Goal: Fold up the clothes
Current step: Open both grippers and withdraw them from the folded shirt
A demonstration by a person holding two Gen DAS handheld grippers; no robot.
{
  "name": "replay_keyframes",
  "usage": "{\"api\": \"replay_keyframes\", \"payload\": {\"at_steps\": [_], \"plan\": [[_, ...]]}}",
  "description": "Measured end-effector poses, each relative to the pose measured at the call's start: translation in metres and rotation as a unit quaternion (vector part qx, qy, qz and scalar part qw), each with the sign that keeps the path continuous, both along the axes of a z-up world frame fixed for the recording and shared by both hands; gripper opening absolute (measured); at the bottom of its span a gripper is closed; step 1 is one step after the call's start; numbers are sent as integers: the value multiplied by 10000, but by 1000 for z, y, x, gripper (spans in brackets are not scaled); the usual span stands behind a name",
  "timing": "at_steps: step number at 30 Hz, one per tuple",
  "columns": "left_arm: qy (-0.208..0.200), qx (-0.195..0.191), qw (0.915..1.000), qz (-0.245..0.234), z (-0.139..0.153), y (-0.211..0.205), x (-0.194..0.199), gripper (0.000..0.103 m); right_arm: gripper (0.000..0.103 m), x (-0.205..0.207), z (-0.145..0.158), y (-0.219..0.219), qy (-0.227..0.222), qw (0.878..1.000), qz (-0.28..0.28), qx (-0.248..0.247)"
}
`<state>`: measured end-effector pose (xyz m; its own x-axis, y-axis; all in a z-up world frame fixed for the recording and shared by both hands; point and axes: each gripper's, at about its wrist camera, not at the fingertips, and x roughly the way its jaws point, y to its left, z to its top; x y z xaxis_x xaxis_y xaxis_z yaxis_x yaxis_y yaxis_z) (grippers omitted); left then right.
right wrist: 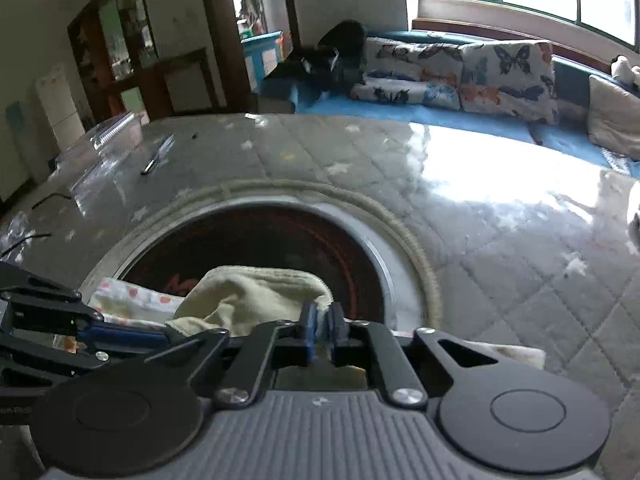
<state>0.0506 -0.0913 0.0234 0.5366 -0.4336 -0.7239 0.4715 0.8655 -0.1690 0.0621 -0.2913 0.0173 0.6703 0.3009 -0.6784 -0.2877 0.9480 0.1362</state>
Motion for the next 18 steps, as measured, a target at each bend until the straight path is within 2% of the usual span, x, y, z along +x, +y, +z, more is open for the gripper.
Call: {"api": "replay_keyframes", "payload": {"at_steps": [5,8,13,16,18], "plan": [[-3,-13,10000,14,-1,0,0,15,12,-24,15,-2,-81,9997,235,-34],[-7,-8,10000,46,-2,-1,-1,15,27,-38,7,2,5,9992,380,-156],[-17,23,10000,76,-2,-2,-2,15,24,-39,-8,-7,-33,9996,-19,-270],[-15,25,10000,87,-3,-3,-1,15,24,-34,-7,-20,41,9996,-268,-72],[-26,25,10000,93,-2,-3,-3,15,25,-40,-3,-19,-68,9995,-262,-180]]}}
